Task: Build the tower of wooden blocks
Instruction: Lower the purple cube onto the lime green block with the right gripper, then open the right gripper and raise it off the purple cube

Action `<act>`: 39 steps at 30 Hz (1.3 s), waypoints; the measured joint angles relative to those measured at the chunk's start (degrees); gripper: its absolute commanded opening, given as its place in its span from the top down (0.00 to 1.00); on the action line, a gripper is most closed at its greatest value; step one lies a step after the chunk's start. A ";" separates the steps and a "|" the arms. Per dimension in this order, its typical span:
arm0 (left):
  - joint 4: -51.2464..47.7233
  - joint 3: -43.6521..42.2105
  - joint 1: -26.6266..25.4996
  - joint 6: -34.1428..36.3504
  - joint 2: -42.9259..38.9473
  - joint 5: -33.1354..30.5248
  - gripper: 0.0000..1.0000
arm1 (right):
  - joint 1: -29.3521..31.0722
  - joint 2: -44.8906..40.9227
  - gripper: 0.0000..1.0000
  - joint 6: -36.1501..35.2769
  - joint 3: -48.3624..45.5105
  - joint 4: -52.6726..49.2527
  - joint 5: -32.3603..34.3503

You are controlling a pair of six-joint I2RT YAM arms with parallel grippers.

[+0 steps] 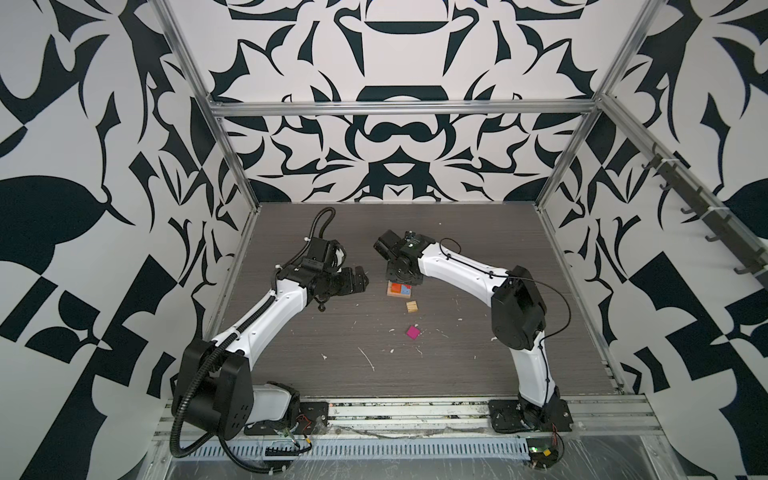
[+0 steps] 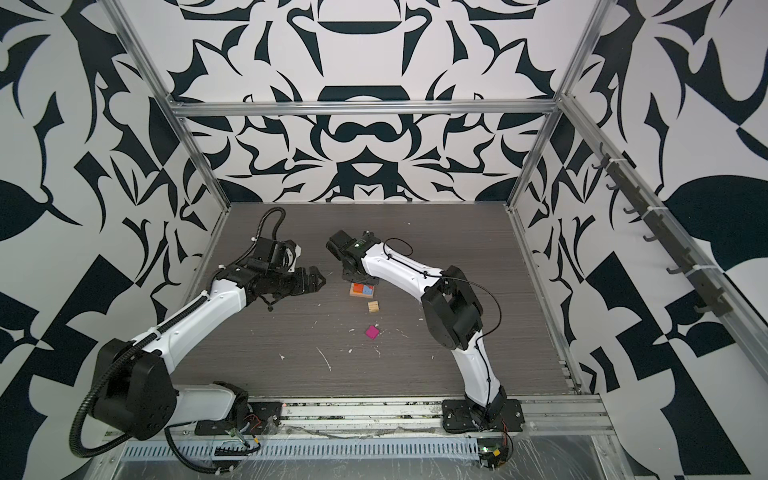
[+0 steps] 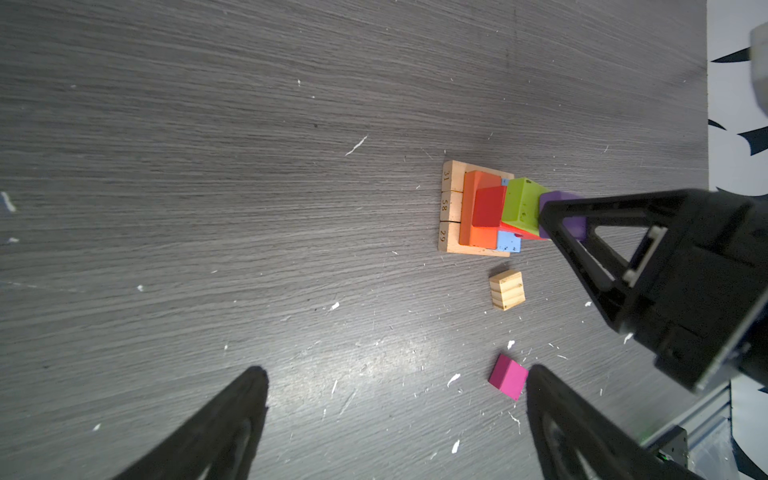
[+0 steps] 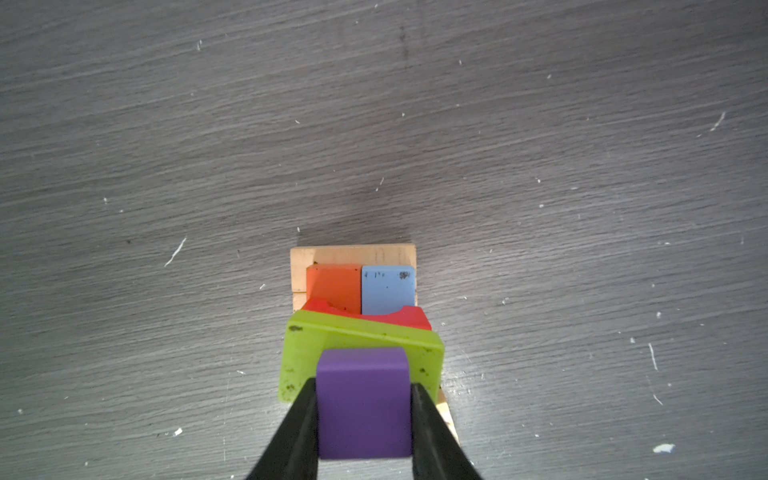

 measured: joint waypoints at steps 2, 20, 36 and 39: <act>0.00 0.00 0.02 0.00 0.00 0.00 0.00 | 0.00 0.00 0.61 0.00 0.02 0.00 0.00; -0.02 0.00 0.31 0.00 0.00 -0.02 0.01 | 0.33 -2.25 0.47 -2.67 -1.01 2.99 0.00; -0.74 0.48 0.42 -0.04 0.24 0.85 0.01 | 0.83 -14.93 0.21 -19.32 -12.11 8.63 -1.22; -0.98 0.92 0.42 -0.04 0.28 0.87 0.01 | 0.35 -15.82 0.18 -25.42 -13.22 9.09 -3.63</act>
